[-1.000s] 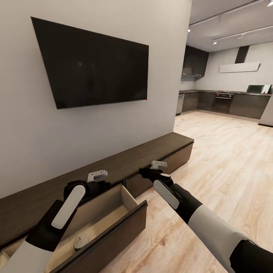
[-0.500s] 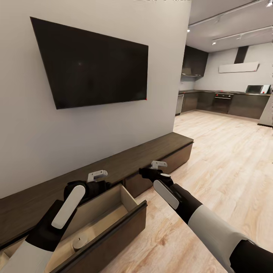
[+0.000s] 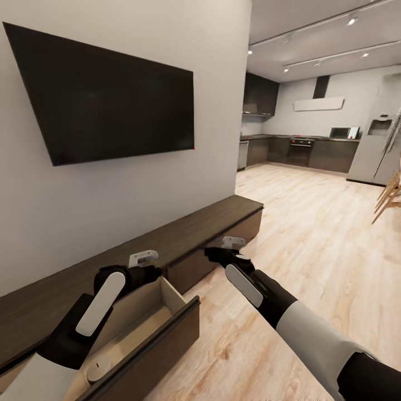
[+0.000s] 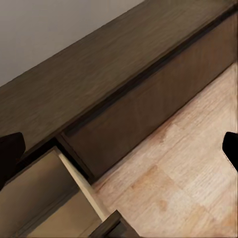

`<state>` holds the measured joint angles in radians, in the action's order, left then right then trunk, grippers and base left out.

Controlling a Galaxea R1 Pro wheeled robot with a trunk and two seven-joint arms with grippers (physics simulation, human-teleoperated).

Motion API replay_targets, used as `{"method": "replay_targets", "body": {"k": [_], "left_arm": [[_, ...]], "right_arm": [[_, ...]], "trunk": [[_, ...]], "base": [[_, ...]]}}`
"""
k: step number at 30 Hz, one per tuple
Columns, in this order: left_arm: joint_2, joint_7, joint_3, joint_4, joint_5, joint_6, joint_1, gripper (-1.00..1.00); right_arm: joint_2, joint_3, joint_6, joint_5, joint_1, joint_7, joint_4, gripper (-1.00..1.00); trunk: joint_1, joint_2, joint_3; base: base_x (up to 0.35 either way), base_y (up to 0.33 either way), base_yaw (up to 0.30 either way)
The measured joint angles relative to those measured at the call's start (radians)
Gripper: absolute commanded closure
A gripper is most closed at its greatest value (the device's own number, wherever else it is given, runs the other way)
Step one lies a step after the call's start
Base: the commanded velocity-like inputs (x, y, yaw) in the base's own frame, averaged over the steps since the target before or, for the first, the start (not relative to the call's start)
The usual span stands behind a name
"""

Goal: Place each of the two pumpkins and all three candles from the living room inside a cabinet in the living room (use any cabinet), then make sure every cabinet is closed, and position the cauldron so it is next to a table in the living room.

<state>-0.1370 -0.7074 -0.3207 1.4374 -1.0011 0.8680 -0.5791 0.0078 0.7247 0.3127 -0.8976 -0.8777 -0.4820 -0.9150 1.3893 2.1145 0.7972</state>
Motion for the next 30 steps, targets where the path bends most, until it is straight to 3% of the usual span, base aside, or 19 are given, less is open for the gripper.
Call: {"method": "replay_targets", "body": {"k": [30], "left_arm": [[0.0, -0.002, 0.0, 0.0, 0.0, 0.002, 0.0, -1.0]], "right_arm": [[-0.002, -0.001, -0.002, -0.005, 0.0, 0.001, 0.002, -1.0]], "trunk": [[0.0, 0.0, -0.028]], "base": [[0.0, 0.0, -0.252]]}}
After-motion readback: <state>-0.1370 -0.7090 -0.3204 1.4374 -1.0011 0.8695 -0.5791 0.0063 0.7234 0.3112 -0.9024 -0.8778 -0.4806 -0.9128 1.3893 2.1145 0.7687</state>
